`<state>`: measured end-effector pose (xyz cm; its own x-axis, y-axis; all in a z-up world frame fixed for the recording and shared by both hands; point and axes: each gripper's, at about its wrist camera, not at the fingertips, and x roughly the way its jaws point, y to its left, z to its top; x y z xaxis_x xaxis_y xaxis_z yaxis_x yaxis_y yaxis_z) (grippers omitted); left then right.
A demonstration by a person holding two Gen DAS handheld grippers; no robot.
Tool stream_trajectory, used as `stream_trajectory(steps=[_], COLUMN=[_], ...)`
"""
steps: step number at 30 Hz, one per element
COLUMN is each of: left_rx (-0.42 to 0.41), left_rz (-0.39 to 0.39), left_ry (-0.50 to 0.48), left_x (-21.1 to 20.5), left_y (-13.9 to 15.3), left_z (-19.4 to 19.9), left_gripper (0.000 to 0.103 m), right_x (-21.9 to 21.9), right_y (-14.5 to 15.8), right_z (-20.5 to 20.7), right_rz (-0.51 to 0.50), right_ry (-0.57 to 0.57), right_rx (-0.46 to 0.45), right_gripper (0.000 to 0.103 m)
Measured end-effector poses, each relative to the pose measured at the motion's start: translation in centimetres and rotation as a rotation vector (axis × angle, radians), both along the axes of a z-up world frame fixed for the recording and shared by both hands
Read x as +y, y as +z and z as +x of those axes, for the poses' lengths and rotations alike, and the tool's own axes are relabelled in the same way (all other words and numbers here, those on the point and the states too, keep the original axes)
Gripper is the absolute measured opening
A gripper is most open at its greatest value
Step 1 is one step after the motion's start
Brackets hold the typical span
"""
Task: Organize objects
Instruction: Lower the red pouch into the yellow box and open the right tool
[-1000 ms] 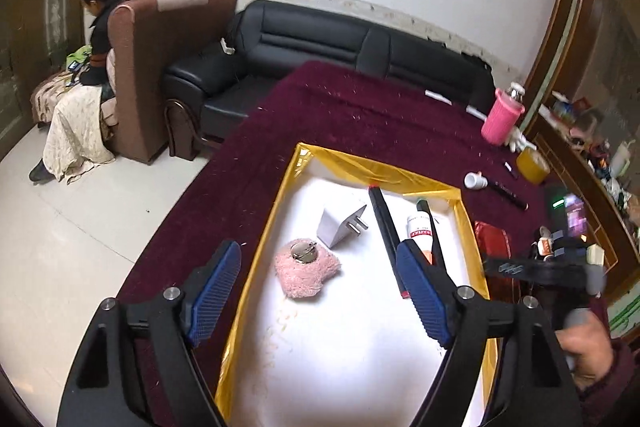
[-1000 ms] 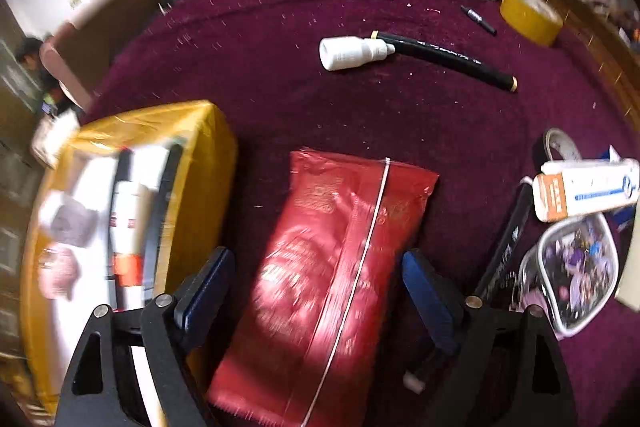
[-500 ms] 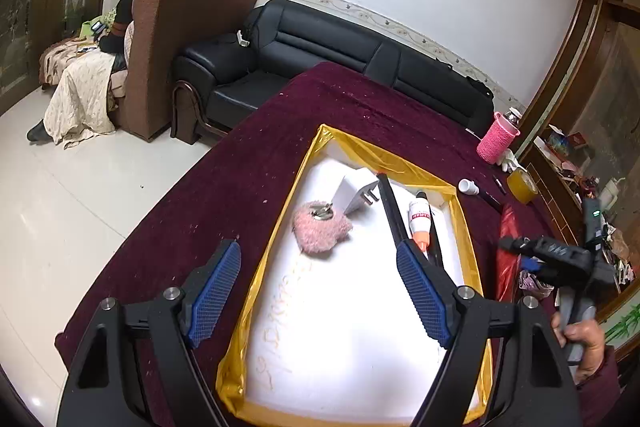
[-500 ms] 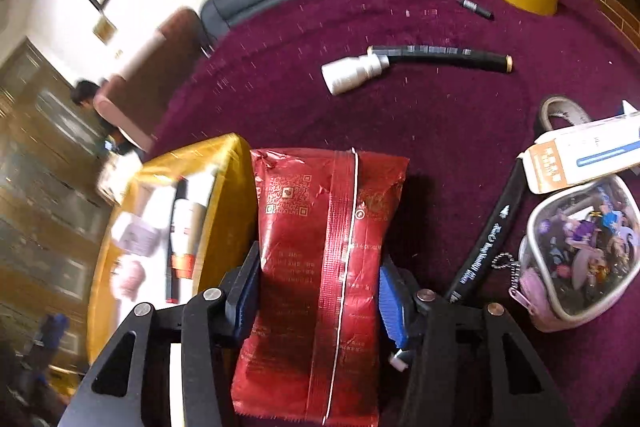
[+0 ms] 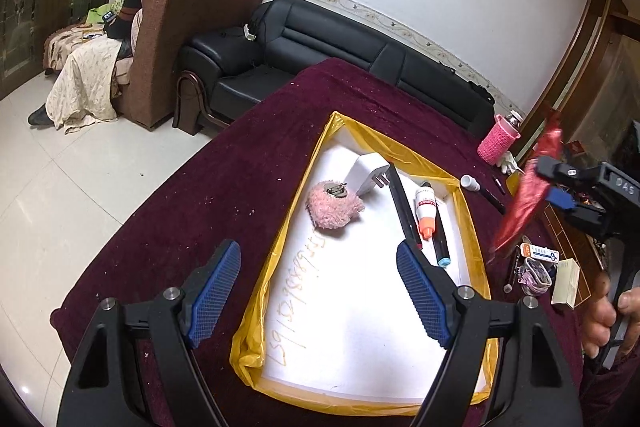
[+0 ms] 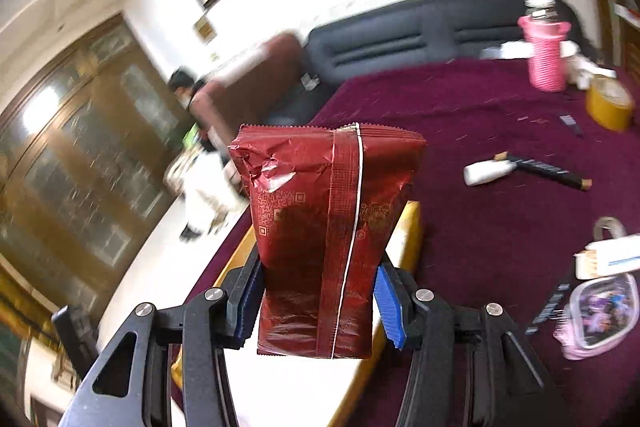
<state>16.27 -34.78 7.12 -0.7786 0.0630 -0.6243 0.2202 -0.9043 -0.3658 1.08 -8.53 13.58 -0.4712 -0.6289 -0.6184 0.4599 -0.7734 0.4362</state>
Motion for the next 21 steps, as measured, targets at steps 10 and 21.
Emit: stream_trajectory(steps=[10, 21], left_rx=[0.0, 0.007], left_rz=[0.005, 0.057], left_ry=[0.01, 0.023], left_x=[-1.1, -2.5], left_y=[-0.8, -1.8], left_z=[0.5, 0.9], left_gripper=[0.08, 0.08], right_x=[-10.2, -16.0], right_y=[-8.8, -9.7], right_z=[-3.3, -8.3], right_rz=[0.171, 0.394], right_ry=[0.113, 0.054], right_rx=[-0.218, -0.165], right_gripper=[0.055, 0.055])
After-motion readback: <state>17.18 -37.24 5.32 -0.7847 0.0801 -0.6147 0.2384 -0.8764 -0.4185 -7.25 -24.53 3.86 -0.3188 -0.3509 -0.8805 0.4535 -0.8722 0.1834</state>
